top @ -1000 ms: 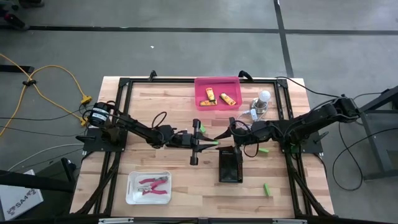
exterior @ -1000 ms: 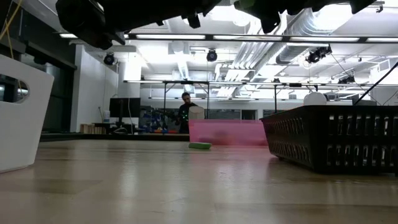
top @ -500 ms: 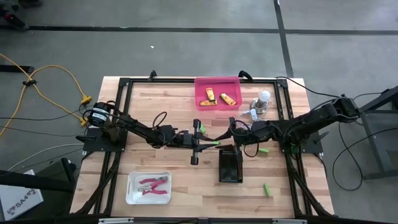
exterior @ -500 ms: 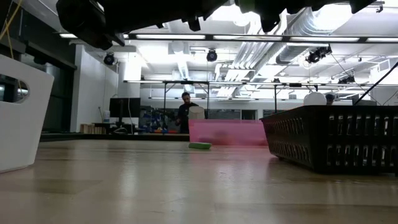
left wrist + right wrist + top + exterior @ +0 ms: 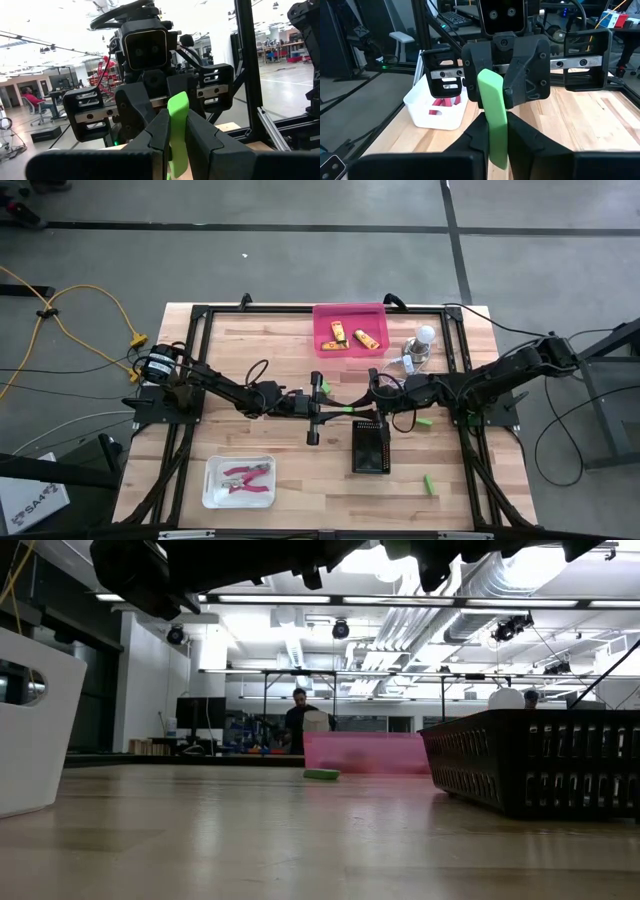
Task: Pick & Place School Supplies
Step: Put the green eraser into the black bin
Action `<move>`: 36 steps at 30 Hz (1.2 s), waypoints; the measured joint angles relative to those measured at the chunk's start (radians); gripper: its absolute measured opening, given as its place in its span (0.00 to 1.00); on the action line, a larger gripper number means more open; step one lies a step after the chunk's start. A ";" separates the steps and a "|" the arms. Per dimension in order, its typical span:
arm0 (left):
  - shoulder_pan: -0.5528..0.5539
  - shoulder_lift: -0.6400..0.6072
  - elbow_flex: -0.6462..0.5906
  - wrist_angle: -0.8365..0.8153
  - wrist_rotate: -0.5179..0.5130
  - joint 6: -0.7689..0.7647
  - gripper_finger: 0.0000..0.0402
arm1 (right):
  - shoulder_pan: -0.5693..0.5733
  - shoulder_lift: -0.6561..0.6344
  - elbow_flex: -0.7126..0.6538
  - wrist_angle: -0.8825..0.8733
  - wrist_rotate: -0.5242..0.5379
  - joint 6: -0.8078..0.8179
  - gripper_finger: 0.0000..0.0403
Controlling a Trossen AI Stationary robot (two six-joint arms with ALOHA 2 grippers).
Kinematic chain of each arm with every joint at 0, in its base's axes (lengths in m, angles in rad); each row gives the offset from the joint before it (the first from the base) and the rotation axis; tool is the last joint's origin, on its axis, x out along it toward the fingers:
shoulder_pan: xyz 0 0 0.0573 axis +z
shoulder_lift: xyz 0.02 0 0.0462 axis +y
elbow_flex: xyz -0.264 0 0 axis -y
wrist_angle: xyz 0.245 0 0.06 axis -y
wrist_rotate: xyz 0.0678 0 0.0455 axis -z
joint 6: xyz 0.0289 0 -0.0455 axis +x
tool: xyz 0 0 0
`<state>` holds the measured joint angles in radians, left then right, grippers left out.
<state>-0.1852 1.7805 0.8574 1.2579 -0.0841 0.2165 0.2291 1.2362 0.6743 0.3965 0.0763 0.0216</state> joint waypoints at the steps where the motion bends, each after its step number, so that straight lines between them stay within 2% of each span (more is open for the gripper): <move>1: 0.000 0.000 0.000 0.000 0.000 0.000 0.09 | 0.000 0.000 0.000 0.000 0.000 0.000 0.09; 12: 0.000 0.000 0.000 0.001 0.000 -0.012 0.10 | 0.000 0.000 0.000 0.000 -0.001 0.000 0.08; 24: 0.000 0.000 0.000 0.003 0.007 -0.034 0.32 | 0.000 0.000 0.000 -0.002 -0.003 0.000 0.08; 32: -0.006 0.000 0.000 0.002 0.017 -0.034 0.33 | 0.003 -0.010 0.000 -0.074 0.002 0.017 0.08; 36: -0.014 0.000 -0.001 0.000 0.031 -0.033 0.33 | 0.017 -0.012 0.000 -0.142 0.004 0.083 0.08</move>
<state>-0.1989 1.7805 0.8562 1.2575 -0.0528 0.1833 0.2464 1.2244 0.6739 0.2541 0.0803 0.1043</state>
